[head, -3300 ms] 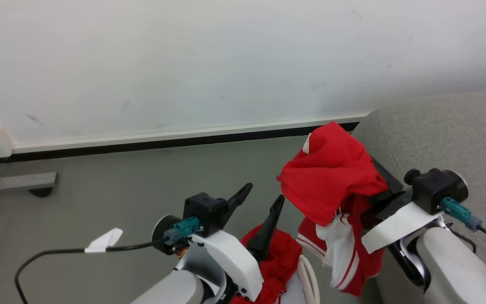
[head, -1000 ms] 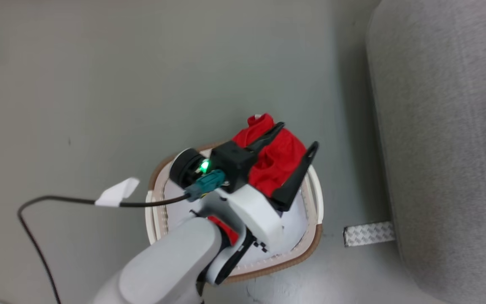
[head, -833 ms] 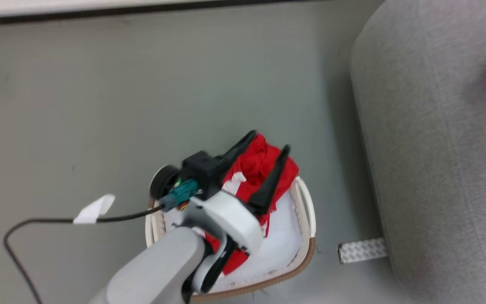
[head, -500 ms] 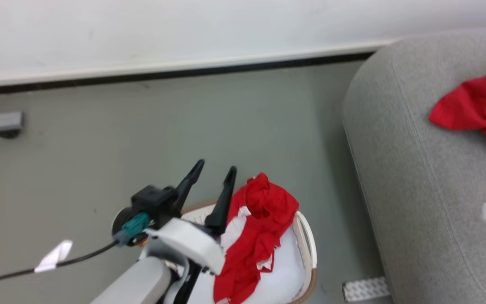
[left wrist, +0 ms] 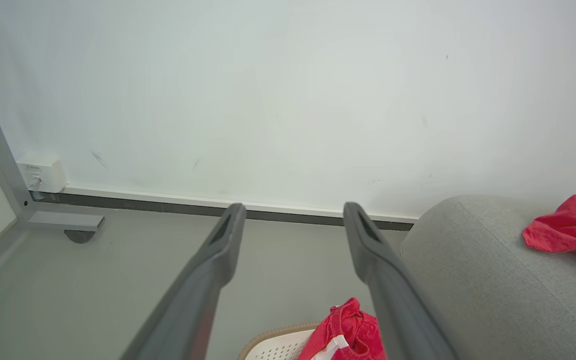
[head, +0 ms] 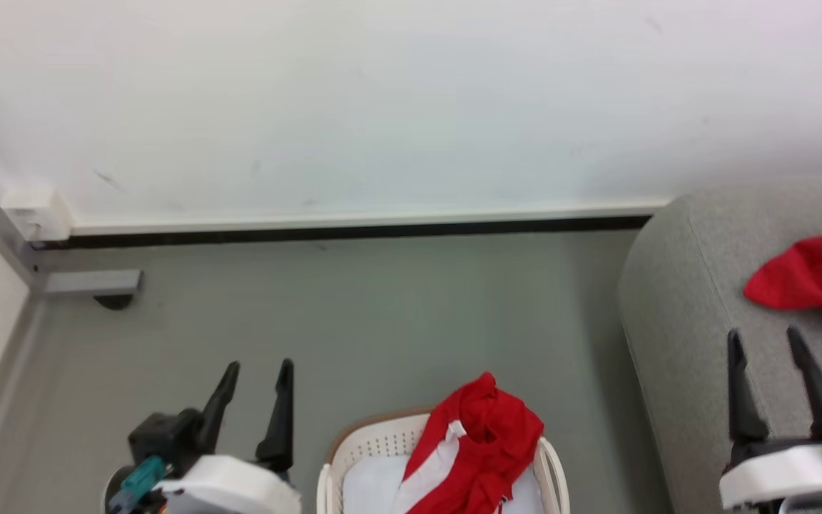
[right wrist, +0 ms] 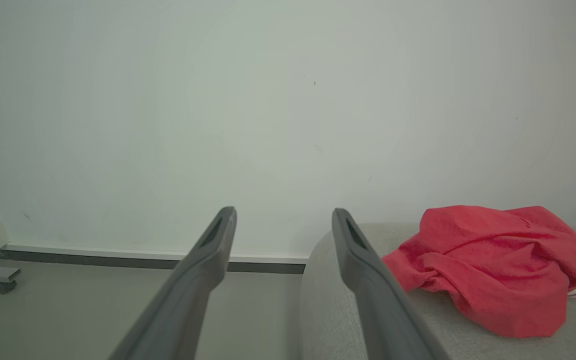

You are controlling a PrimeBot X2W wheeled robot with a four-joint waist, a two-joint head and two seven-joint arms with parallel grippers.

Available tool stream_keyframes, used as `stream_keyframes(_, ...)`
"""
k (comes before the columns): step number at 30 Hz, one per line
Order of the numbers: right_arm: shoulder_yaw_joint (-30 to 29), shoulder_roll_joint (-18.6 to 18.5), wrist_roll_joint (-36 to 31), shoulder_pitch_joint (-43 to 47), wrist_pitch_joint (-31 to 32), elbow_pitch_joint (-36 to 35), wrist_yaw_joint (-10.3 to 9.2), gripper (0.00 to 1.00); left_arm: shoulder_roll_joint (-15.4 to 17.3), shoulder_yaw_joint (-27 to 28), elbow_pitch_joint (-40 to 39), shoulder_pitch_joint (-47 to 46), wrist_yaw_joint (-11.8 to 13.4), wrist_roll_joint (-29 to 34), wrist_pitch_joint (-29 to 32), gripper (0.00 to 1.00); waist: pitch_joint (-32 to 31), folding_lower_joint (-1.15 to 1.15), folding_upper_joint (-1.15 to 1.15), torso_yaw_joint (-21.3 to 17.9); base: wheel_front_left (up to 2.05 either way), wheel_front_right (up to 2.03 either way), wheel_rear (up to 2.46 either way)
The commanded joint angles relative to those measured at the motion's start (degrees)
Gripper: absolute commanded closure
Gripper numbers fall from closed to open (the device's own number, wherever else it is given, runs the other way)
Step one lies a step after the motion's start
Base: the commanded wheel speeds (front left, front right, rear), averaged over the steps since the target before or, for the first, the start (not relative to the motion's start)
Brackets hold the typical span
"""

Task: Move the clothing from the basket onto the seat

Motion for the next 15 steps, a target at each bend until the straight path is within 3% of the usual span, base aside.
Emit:
stream_keyframes(1,0.8,0.0,-0.2,2.2,0.1,0.1,-0.14,0.00,-0.3,2.2,-0.4,2.4,-0.8,2.3,0.0,0.00,-2.4,0.02,0.00,1.5,0.00,0.00,0.00)
stream_keyframes(15,6.1,1.1,0.8,9.7,0.0,2.7,-0.14,0.00,-7.3,20.0,2.1,13.3,-12.6,13.5,0.0,0.00,-5.0,0.02,0.00,1.3,0.00,0.00,0.00)
